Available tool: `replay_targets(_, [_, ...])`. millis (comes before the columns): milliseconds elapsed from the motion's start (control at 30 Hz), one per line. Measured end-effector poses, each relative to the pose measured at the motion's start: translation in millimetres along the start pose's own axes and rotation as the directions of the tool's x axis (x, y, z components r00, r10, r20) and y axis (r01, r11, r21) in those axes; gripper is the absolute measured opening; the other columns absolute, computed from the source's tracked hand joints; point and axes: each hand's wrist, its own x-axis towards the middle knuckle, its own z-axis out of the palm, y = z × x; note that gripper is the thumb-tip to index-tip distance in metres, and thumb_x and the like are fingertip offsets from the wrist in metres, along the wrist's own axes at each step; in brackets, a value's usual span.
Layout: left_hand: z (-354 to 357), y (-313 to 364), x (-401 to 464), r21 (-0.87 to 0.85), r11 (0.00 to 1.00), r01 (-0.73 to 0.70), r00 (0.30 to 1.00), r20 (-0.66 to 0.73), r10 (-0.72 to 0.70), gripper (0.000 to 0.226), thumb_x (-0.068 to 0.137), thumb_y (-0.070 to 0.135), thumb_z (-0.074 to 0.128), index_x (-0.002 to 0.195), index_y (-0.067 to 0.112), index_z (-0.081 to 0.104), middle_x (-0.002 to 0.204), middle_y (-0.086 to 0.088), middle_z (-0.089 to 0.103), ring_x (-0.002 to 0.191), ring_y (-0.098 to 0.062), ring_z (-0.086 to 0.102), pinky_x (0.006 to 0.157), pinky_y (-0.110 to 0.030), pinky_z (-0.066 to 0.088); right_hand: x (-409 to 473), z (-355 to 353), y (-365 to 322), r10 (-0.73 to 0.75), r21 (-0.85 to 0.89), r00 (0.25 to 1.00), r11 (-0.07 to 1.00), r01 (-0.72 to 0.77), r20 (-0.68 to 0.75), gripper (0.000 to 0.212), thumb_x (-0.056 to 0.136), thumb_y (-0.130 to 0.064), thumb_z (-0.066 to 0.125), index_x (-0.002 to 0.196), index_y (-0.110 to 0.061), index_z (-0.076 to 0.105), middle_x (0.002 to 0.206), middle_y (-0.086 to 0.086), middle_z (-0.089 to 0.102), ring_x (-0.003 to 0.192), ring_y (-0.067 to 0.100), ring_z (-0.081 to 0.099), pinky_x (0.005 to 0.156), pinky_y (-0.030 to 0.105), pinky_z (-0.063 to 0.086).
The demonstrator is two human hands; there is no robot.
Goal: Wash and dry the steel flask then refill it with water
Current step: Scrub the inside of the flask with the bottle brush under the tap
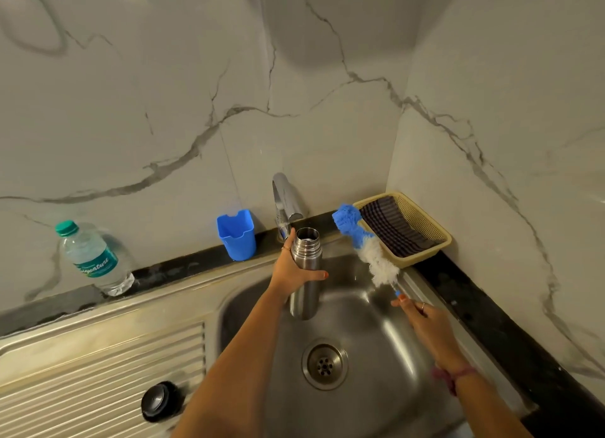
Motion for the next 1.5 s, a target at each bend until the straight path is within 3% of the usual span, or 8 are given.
replay_targets(200, [-3,-2,16,0.013,0.999,0.032,0.998,0.047,-0.032,0.138,0.059,0.008,0.094,0.159,0.025,0.002,0.137,0.003,0.05,0.127,-0.019,0.051,0.109,-0.037,0.042,9,6,2,0.023,-0.012,1.0,1.0,-0.022,0.018,0.032,0.092,-0.033,0.057,0.084,-0.008,0.074,0.038,-0.008,0.038,0.037,0.003,0.032,0.039,0.014,0.025])
replay_targets(433, [-3,3,27,0.063,0.995,0.075,0.993,0.085,-0.08,0.144,0.062,0.01,0.093,0.157,0.024,-0.013,0.145,0.001,0.047,0.131,-0.019,0.045,0.107,-0.035,0.038,11,8,9,0.068,0.018,0.994,0.997,-0.07,0.081,0.024,0.092,-0.036,0.057,0.084,-0.021,0.074,0.055,0.007,0.052,0.048,0.012,0.041,0.044,0.021,0.031])
replay_targets(533, [-3,4,30,0.079,0.993,0.089,0.993,0.075,-0.095,0.144,0.06,0.012,0.094,0.157,0.024,-0.012,0.147,-0.001,0.046,0.136,-0.023,0.044,0.112,-0.04,0.038,9,6,8,0.065,0.007,0.995,0.998,-0.065,0.07,0.023,0.093,-0.034,0.055,0.083,-0.022,0.073,0.044,-0.006,0.044,0.038,0.003,0.035,0.039,0.014,0.028])
replay_targets(1100, [-9,-5,36,0.092,0.993,0.071,0.996,0.055,-0.076,0.153,0.05,0.024,0.096,0.157,0.029,-0.012,0.14,-0.001,0.053,0.129,-0.024,0.051,0.111,-0.049,0.042,3,7,6,0.069,0.01,0.995,0.997,-0.07,0.078,0.023,0.093,-0.034,0.057,0.08,-0.023,0.073,0.05,0.001,0.037,0.038,0.006,0.029,0.038,0.017,0.026])
replay_targets(1200, [-12,-4,33,0.118,0.991,0.059,0.997,0.047,-0.065,0.142,0.05,0.022,0.097,0.158,0.018,0.005,0.138,0.0,0.053,0.128,-0.021,0.051,0.111,-0.046,0.042,4,9,5,0.098,-0.002,0.991,0.995,-0.098,0.087,0.029,0.093,-0.032,0.056,0.085,-0.01,0.074,0.046,-0.002,0.039,0.037,0.005,0.029,0.036,0.014,0.026])
replay_targets(1300, [-12,-4,33,0.111,0.992,0.052,0.996,0.063,-0.06,0.133,0.057,0.013,0.095,0.157,0.014,0.007,0.129,0.003,0.054,0.128,-0.022,0.051,0.11,-0.043,0.043,5,12,7,0.125,-0.006,0.987,0.992,-0.125,0.1,0.039,0.095,-0.03,0.055,0.092,0.006,0.07,0.04,-0.006,0.042,0.034,0.002,0.029,0.035,0.011,0.026])
replay_targets(1400, [-12,-4,32,0.113,0.993,0.044,0.997,0.065,-0.052,0.135,0.056,0.016,0.096,0.157,0.015,0.007,0.134,0.001,0.053,0.129,-0.023,0.051,0.112,-0.048,0.041,4,13,6,0.11,-0.02,0.988,0.994,-0.109,0.109,0.031,0.094,-0.033,0.054,0.091,-0.01,0.074,0.048,0.0,0.037,0.034,0.001,0.03,0.036,0.011,0.026])
replay_targets(1500, [-12,-4,33,0.124,0.991,0.049,0.997,0.055,-0.057,0.137,0.053,0.018,0.097,0.157,0.017,0.008,0.139,-0.002,0.051,0.13,-0.025,0.05,0.112,-0.051,0.04,7,12,8,0.1,-0.032,0.988,0.995,-0.097,0.118,0.03,0.095,-0.033,0.054,0.089,-0.012,0.074,0.05,0.002,0.035,0.035,0.002,0.029,0.036,0.011,0.025])
